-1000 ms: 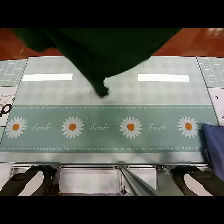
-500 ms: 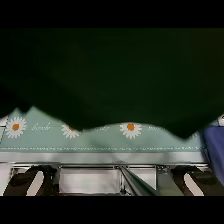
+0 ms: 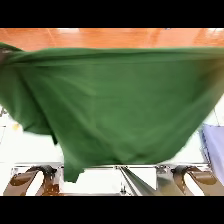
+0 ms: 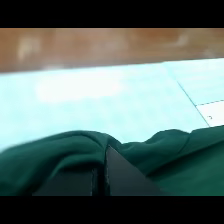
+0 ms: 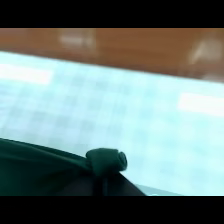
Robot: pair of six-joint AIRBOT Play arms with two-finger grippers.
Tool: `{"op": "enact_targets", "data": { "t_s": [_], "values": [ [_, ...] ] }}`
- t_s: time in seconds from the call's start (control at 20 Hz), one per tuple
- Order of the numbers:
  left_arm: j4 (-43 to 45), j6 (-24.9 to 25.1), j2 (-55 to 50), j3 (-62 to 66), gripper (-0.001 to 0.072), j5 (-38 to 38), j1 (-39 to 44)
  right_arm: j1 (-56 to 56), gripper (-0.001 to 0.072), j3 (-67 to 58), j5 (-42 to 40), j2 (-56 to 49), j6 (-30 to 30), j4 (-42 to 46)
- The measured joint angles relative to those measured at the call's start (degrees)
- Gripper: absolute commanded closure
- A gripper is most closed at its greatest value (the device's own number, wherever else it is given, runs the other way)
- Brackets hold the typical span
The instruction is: Fold the shirts.
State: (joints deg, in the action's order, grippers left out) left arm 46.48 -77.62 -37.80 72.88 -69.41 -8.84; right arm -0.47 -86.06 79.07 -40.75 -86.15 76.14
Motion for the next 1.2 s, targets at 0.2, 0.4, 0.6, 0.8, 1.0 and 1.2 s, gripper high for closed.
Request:
{"op": "enact_targets", "data": {
  "t_s": [0.2,0.4,0.6,0.8,1.0,1.2],
  "values": [
    [-1.9,3.5,-12.5,-6.6,0.0684,15.1,3.6,0.0,0.0688,6.7,-11.7,-12.6,0.9,-3.8],
    [-2.6,4.6,-29.8,-4.2,0.0684,25.1,7.7,0.0,0.0688,4.3,-19.7,-29.5,1.5,-6.3],
    [-3.8,4.8,-43.6,-0.3,0.062,24.1,10.4,0.0,0.0639,2.1,-22.2,-42.2,1.7,-11.2],
    [-5.4,3.7,-49.8,1.4,0.0202,16.9,9.2,-1.9,0.0301,0.9,-20.3,-47.5,0.9,-14.3],
    [-5.3,2.1,-50.4,4.1,0.0203,2.1,-0.2,-11.0,0.0307,-1.7,-10.6,-46.2,1.0,-15.1],
    [-0.2,0.7,-45.2,-1.0,0.0203,-7.9,-11.0,-23.3,0.0314,5.8,-3.1,-39.8,2.1,-12.5]
  ]
}}
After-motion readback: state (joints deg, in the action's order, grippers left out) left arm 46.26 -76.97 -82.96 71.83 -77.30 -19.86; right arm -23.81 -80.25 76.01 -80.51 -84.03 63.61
